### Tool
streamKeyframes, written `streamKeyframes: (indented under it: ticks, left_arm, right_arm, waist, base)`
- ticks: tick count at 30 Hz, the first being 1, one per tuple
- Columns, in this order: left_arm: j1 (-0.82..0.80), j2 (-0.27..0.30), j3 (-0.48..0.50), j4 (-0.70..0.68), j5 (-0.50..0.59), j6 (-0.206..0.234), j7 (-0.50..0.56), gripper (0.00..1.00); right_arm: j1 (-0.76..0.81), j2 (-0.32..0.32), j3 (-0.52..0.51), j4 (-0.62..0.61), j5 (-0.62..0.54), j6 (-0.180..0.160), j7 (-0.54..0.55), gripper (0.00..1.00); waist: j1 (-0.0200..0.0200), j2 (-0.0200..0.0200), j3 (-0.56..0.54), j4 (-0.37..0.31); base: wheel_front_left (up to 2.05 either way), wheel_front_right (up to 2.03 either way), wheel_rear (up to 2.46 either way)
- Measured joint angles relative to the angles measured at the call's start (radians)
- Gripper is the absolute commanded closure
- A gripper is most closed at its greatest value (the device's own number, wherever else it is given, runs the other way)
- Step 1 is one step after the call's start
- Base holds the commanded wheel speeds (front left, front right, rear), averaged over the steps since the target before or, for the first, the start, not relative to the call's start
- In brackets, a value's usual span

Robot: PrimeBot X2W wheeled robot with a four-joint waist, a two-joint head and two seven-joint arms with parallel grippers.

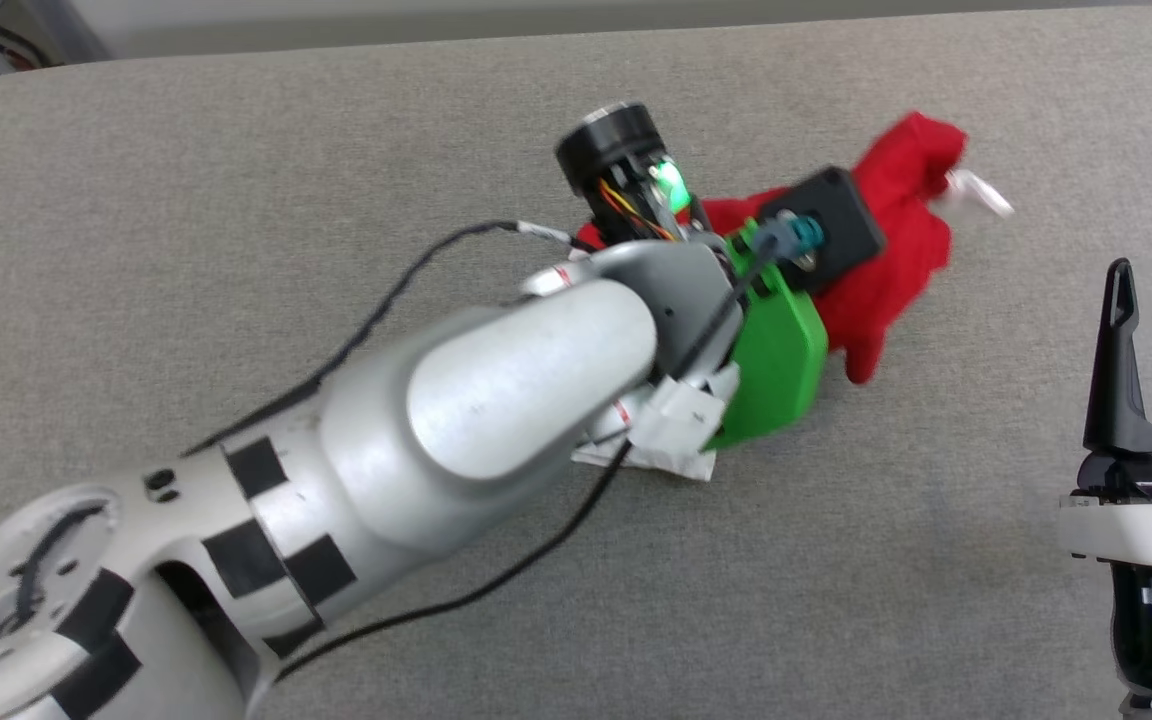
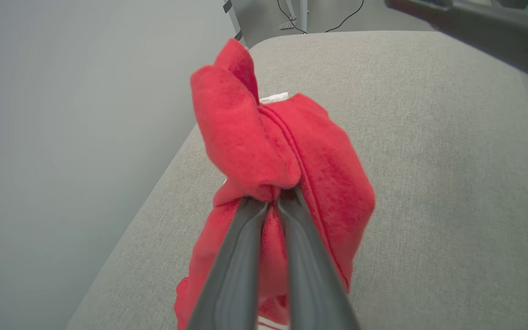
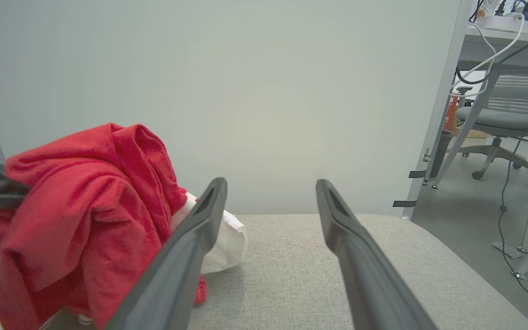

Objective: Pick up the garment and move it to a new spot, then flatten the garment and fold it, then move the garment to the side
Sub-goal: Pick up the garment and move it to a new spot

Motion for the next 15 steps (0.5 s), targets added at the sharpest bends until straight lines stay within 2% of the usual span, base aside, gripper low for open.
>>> streamKeyframes:
  ticks: [3, 6, 12, 15]
  left_arm:
    - [0.066, -0.048, -0.012, -0.013, 0.004, 0.000, 0.027, 1.00]
    - [0.198, -0.071, -0.015, -0.048, 0.084, 0.000, 0.124, 1.00]
    - [0.404, -0.071, -0.018, -0.077, 0.191, 0.000, 0.230, 1.00]
    - [0.459, -0.068, -0.021, -0.083, 0.190, 0.000, 0.246, 1.00]
  right_arm:
    - [0.002, 0.001, -0.009, -0.003, 0.003, 0.000, 0.000, 0.00]
    - [0.002, 0.001, -0.012, -0.003, 0.012, 0.000, 0.000, 0.00]
    - [-0.002, 0.002, -0.007, 0.000, 0.021, 0.000, 0.000, 0.00]
    - [-0.005, 0.002, -0.004, 0.001, 0.021, 0.000, 0.000, 0.00]
  waist:
    - [0.0000, 0.0000, 0.008, -0.021]
    - [0.0000, 0.0000, 0.023, -0.032]
    - [0.0000, 0.0000, 0.053, -0.042]
    - [0.0000, 0.0000, 0.063, -0.042]
  base:
    - [0.00, 0.00, 0.00]
    - [0.00, 0.00, 0.00]
    - [0.00, 0.00, 0.00]
    - [0.00, 0.00, 0.00]
